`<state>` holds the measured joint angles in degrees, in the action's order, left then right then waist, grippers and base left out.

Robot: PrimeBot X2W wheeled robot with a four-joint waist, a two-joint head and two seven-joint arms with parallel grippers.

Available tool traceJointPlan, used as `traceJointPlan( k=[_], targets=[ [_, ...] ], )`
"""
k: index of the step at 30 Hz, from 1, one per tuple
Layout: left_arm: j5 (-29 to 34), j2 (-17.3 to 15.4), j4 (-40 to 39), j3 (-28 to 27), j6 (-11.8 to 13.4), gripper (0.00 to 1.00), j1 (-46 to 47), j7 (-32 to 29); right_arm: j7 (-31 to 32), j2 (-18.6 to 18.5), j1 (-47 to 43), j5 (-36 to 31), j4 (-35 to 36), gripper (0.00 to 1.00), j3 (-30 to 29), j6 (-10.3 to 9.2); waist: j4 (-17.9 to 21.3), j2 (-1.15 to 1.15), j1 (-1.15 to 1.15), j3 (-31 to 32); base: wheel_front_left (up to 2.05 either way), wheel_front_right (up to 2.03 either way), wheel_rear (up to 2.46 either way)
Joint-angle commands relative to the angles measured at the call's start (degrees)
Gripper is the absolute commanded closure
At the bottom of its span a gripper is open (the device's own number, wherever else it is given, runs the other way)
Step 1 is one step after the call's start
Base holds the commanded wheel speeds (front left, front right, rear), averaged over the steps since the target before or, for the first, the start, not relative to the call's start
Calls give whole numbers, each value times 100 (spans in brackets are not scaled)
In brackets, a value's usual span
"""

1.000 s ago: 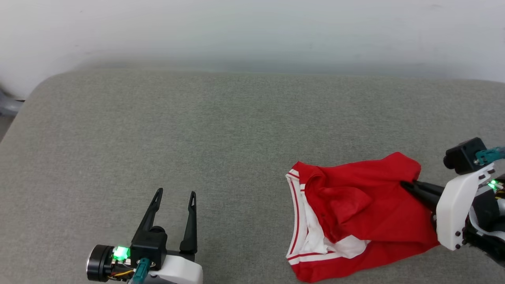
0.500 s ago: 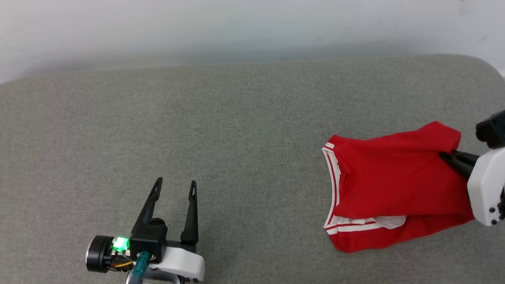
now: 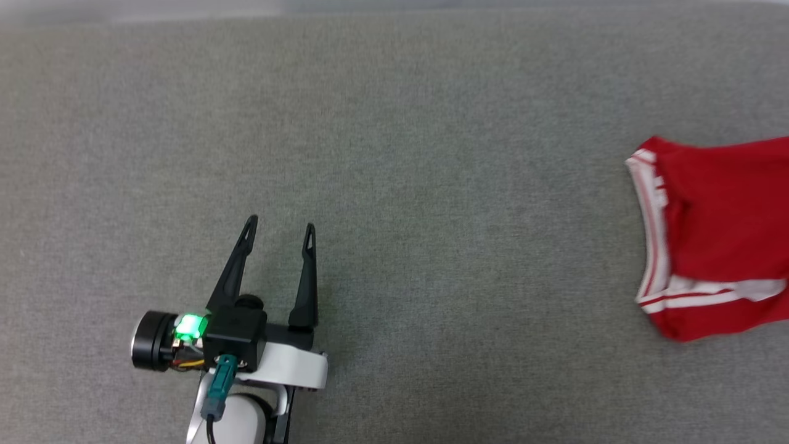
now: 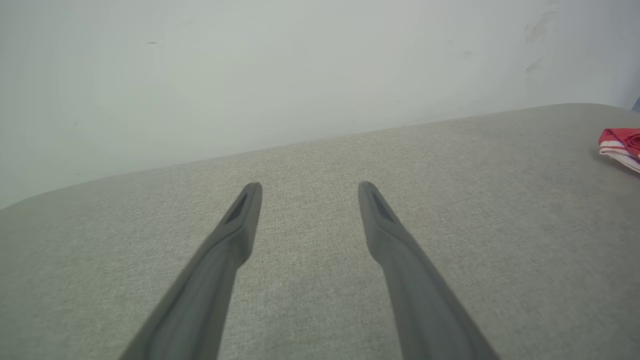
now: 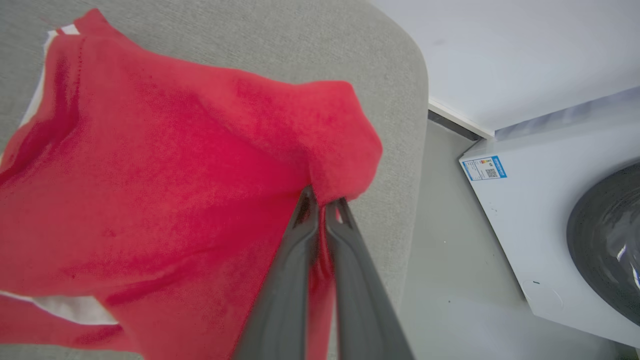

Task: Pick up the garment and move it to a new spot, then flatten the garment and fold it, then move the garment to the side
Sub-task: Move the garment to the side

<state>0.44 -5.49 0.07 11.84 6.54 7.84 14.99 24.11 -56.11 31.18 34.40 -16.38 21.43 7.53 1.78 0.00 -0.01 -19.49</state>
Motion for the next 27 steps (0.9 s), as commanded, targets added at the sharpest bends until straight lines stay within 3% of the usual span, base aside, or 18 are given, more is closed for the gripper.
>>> traceJointPlan(
  k=[1, 6, 12, 13, 14, 16, 22, 27],
  targets=[
    [32, -21, -20, 9, 9, 0, 84, 26, -44, -57, 106, -46, -64, 100, -51, -9, -65, 0, 1, -189, 0, 0, 0],
    [61, -45, -212, 170, 30, 0, 408, 27, -377, -376, 557, -309, -1206, 100, -689, -10, -232, 0, 1, -614, 0, 0, 0],
    [17, -71, -231, 198, 70, 0, 468, 27, -601, -316, 668, -528, -1846, 100, -1054, -10, -302, 0, 1, -713, 0, 0, 0],
    [1, -75, -210, 209, 97, 0, 464, 27, -745, -156, 673, -621, -2040, 100, -1177, -10, -301, 0, 1, -706, 0, 0, 0],
    [-3, -78, -198, 211, 105, 0, 447, 27, -800, -80, 690, -657, -2095, 81, -1224, -10, -291, 0, 1, -686, 0, 0, 0],
    [-9, -87, -164, 216, 127, 0, 398, 27, -893, 73, 697, -744, -2211, 0, -1292, -10, -268, 0, 1, -611, 0, 0, 0],
    [-58, -122, -46, 256, 143, 0, 231, 27, -1403, 458, 507, -1051, -2402, 0, -1598, -9, -238, 0, 1, -104, 0, 0, 0],
    [-131, -166, 38, 193, 176, 0, -79, 27, -2114, 858, 230, -1299, -2071, 0, -1887, -9, -180, 0, 1, 448, 0, 0, 0]
  ],
)
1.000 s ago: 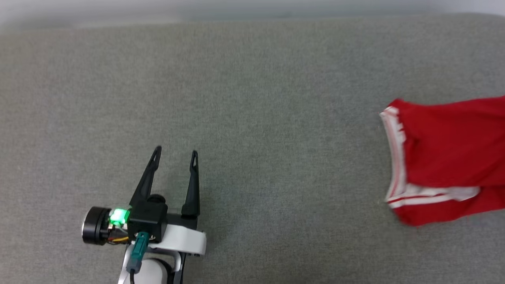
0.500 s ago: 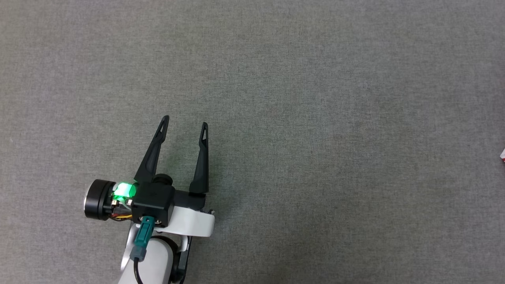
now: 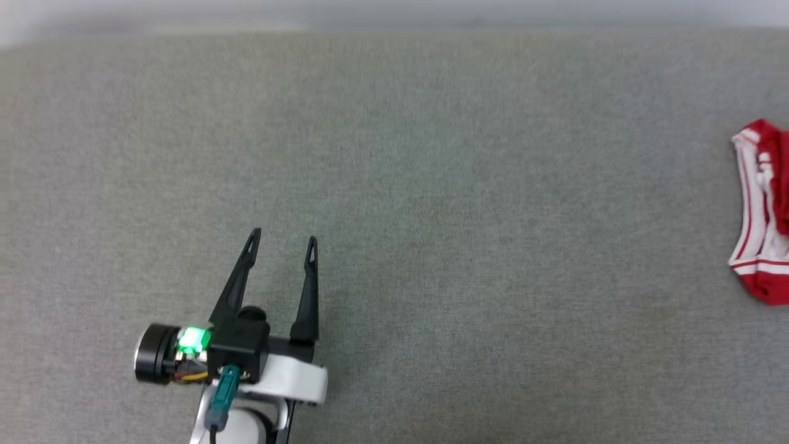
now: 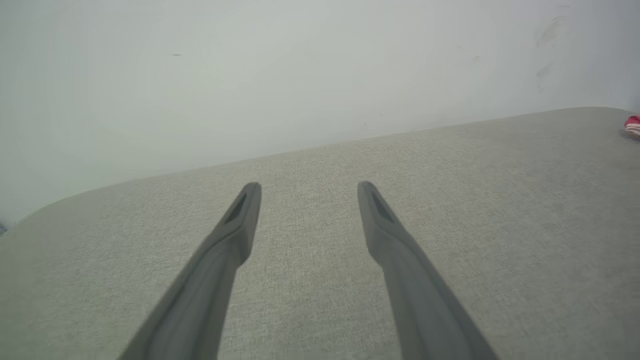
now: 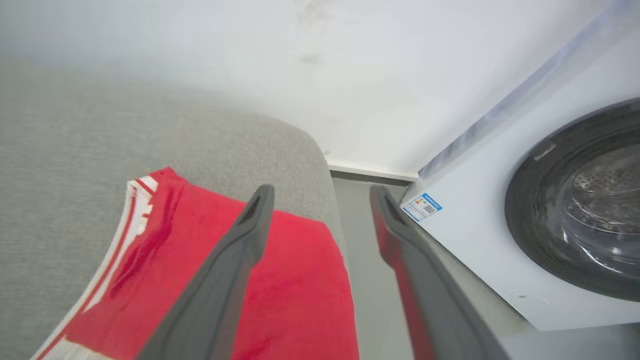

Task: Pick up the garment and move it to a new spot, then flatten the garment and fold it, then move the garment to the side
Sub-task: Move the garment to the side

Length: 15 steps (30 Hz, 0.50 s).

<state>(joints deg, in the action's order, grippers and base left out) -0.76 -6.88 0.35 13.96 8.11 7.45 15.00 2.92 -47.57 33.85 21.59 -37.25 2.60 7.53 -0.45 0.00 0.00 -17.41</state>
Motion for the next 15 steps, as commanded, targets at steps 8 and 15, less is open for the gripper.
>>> traceJointPlan(
  k=[8, 15],
  targets=[
    [-118, -92, 88, -140, 28, 0, -539, 25, -1018, 1019, -661, -633, 1174, 0, -703, -9, 29, 0, 0, 913, 0, 0, 0],
    [-158, -127, 156, -257, 6, 0, -771, 25, -1425, 2257, -1498, -1171, 2560, 0, -1143, -9, -127, 0, 0, 1298, 0, 0, 0]
  ],
)
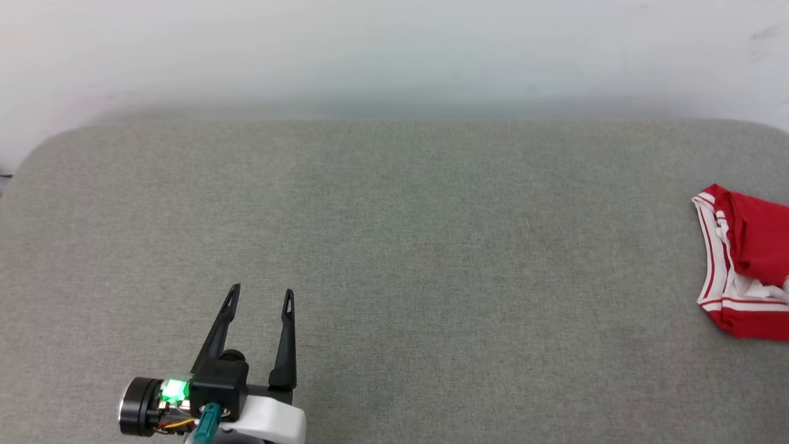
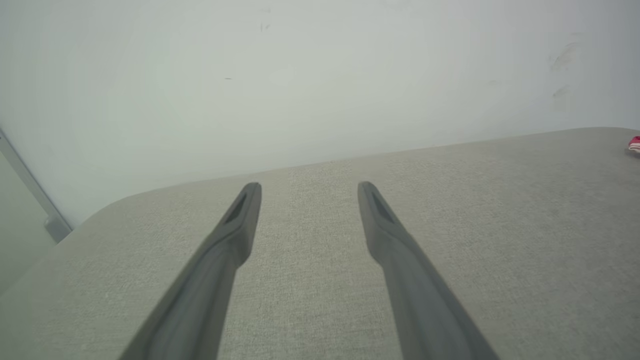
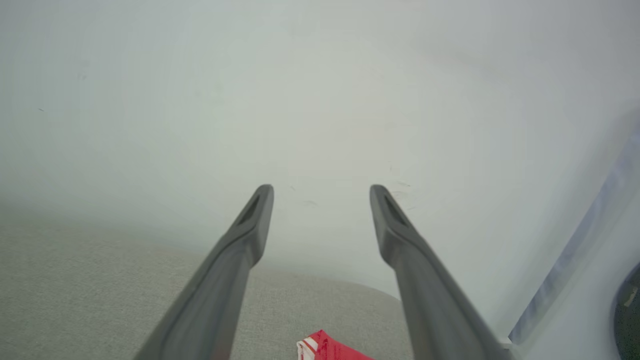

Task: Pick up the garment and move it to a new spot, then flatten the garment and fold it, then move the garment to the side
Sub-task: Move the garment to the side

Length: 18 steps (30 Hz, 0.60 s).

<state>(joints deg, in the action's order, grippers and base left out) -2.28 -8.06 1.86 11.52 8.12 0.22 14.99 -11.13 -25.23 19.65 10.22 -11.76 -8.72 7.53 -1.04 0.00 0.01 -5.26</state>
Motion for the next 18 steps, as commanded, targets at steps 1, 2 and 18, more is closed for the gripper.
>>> traceJointPlan(
  k=[1, 2, 18],
  targets=[
    [-16, -19, 4, -31, 1, 0, -67, 27, -77, 160, -190, -112, 195, 0, -5, -9, -92, 0, -1, 119, 0, 0, 0],
    [-25, -31, 13, -53, -12, 0, -85, 27, -113, 277, -290, -160, 341, 0, 37, -9, -115, 0, -1, 148, 0, 0, 0],
    [4, 26, 86, -182, -53, 0, -240, 27, -392, 1784, -1782, -340, 999, 0, 683, -9, -276, 0, -1, 439, 0, 0, 0]
  ],
)
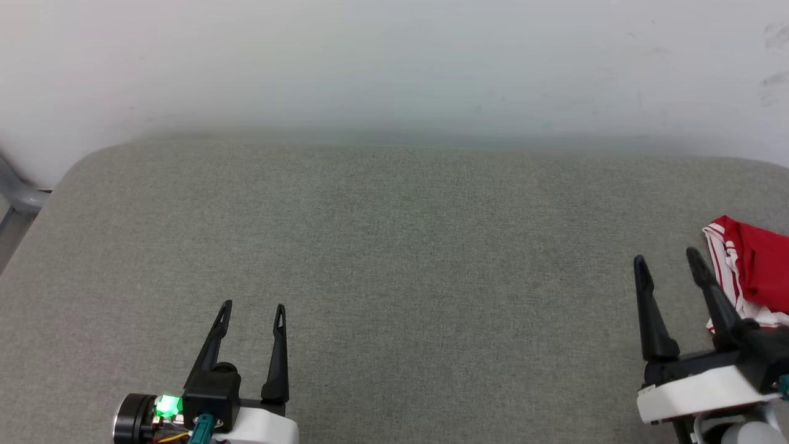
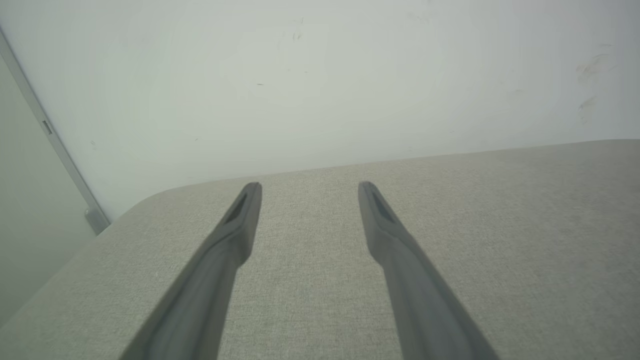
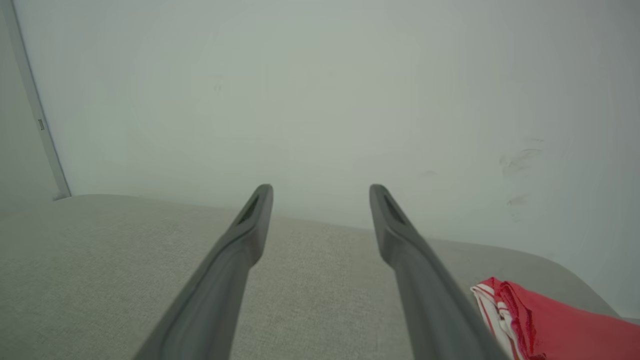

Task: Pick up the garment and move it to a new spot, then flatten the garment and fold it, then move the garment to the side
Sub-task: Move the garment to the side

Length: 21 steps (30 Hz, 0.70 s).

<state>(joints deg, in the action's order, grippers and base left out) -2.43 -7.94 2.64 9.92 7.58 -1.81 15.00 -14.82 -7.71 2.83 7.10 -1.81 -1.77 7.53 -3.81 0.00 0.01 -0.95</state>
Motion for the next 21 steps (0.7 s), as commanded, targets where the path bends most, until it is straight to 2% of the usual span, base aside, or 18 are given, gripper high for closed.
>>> traceJointPlan(
  k=[1, 9, 21],
  targets=[
    [18, 21, 9, -22, 3, 0, -49, 25, -24, 88, -192, -58, 8, 0, -17, -9, 4, 0, -1, 21, 0, 0, 0],
    [45, 38, -3, -31, -26, 0, -159, 25, -35, 396, -782, -65, 179, 0, -233, -9, 50, 0, -1, 118, 0, 0, 0],
    [5, 44, 15, -59, -140, 0, -233, 25, -36, 495, -1205, 74, 391, 0, -312, -9, 55, 0, -1, 180, 0, 0, 0]
  ],
)
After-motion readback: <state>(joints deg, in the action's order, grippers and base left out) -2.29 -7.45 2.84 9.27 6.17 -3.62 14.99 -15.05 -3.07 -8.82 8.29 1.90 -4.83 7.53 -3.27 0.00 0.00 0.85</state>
